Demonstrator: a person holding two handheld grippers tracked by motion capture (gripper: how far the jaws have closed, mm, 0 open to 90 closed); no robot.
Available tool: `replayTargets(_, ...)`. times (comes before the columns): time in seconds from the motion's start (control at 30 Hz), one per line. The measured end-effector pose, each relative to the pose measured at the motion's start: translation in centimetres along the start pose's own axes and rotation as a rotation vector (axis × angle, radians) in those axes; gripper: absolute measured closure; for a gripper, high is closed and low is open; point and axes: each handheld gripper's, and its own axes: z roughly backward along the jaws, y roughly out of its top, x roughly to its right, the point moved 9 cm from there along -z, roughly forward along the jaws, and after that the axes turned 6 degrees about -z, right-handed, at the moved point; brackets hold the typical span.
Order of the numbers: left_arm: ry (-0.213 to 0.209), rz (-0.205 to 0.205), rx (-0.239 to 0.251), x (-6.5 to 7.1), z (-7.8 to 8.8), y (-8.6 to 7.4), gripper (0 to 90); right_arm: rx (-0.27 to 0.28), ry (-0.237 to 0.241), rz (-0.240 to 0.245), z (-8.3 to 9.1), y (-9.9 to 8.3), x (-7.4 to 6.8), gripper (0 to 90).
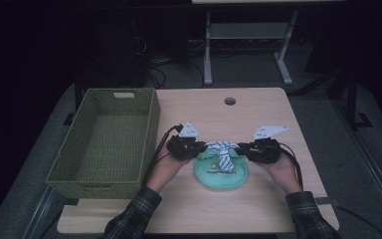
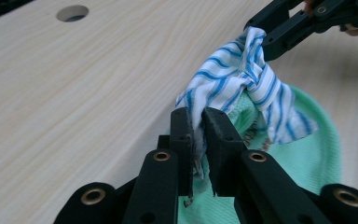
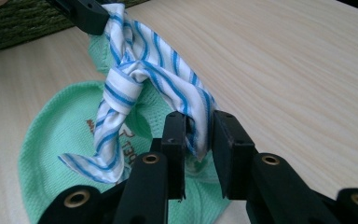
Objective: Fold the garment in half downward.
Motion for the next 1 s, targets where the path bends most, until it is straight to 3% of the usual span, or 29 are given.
replayTargets(0.17, -0.04, 0.029, 0.013, 0.9, 0.1, -0.3, 77.8, -0.003, 0.017, 0.002, 0.6, -0.6, -0.3, 71.9)
replayTargets(0.6, -0.077, 0.034, 0.012, 2.5, 0.9, -1.1, 69.0, -0.027, 0.031, -0.007, 1.9, -2.4, -1.6, 69.0)
replayTargets(0.73, -0.088, 0.04, 0.013, 2.7, 1.0, -1.1, 68.6, -0.008, 0.03, -0.008, 2.5, -2.4, -1.6, 69.6)
replayTargets(0.9, -0.112, 0.033, 0.001, 3.4, 0.8, -1.3, 72.3, 0.049, 0.027, -0.005, 3.3, -0.7, -1.4, 79.6)
replayTargets(1.0, -0.122, 0.029, -0.01, 3.7, 0.6, -1.6, 73.3, 0.068, 0.001, -0.008, 3.1, 0.7, -0.8, 88.9)
